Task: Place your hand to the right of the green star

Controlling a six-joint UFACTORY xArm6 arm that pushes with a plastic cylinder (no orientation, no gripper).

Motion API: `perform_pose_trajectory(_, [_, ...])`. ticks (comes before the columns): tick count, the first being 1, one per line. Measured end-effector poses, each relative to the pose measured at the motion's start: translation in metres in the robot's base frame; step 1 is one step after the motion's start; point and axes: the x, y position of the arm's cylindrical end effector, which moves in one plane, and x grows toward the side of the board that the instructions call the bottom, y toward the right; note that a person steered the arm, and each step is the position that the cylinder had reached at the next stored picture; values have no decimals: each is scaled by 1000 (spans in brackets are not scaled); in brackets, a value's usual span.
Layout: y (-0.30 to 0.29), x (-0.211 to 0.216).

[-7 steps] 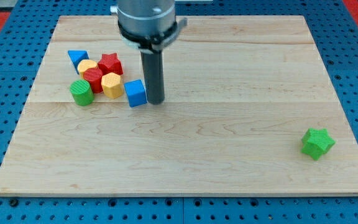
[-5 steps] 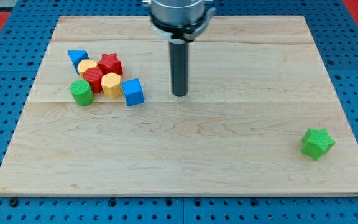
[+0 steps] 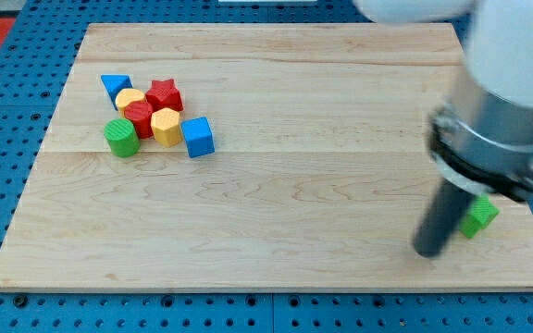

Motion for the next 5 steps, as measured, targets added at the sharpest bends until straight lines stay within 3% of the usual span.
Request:
perform_pose_trajectory(3, [77,2])
perform_pose_trajectory(5, [97,-32])
